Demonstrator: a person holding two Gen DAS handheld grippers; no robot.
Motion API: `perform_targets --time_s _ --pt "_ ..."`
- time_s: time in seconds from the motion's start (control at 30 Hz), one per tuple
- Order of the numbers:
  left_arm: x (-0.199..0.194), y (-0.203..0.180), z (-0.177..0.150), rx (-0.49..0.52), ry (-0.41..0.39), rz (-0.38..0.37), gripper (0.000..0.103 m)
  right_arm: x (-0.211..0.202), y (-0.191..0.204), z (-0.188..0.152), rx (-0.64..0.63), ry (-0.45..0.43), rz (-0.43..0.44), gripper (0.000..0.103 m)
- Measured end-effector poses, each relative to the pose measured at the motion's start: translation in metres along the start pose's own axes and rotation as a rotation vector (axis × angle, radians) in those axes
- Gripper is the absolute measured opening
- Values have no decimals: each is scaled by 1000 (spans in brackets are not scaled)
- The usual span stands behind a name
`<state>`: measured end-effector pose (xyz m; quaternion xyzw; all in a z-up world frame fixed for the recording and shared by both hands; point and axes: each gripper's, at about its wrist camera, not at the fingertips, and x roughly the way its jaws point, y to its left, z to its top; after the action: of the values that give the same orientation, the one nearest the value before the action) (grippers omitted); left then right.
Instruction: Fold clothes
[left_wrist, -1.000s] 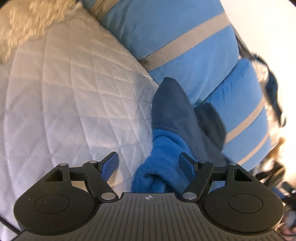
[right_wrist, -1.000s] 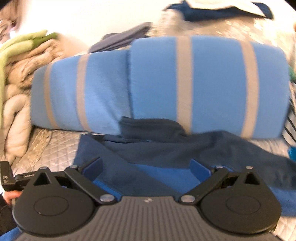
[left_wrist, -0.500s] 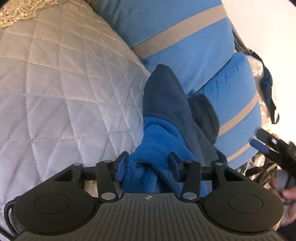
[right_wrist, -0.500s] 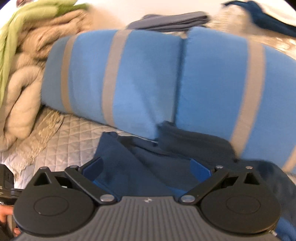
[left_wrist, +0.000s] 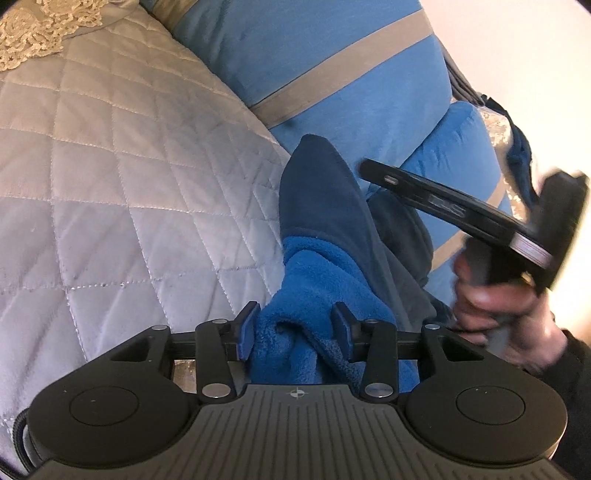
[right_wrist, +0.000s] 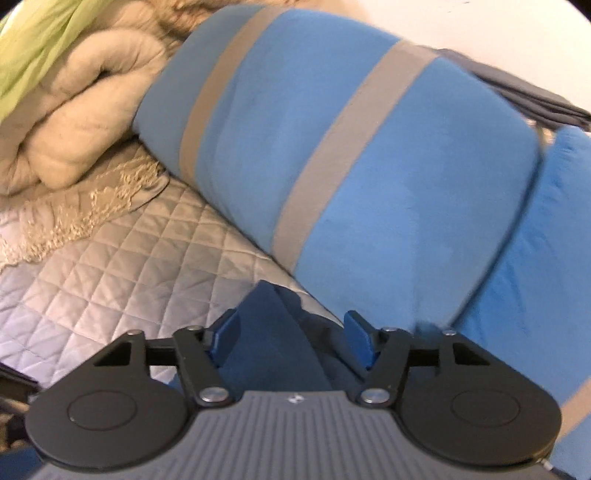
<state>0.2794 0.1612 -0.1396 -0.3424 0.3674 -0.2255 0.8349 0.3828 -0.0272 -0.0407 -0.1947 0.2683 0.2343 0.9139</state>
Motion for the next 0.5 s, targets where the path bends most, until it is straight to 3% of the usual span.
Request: perform_targets --time_s 0.23,0.27,0.33,0.5 --pt "0 0 -1 14 -7 -7 43 51 0 9 58 23 40 47" --pt "0 0 -2 14 -8 -8 43 56 0 9 63 29 40 29" --pt "0 0 -2 12 -11 -8 43 60 -3 9 112 45 47 12" --pt "-8 1 -2 -1 -61 0 43 42 -12 7 192 20 39 7"
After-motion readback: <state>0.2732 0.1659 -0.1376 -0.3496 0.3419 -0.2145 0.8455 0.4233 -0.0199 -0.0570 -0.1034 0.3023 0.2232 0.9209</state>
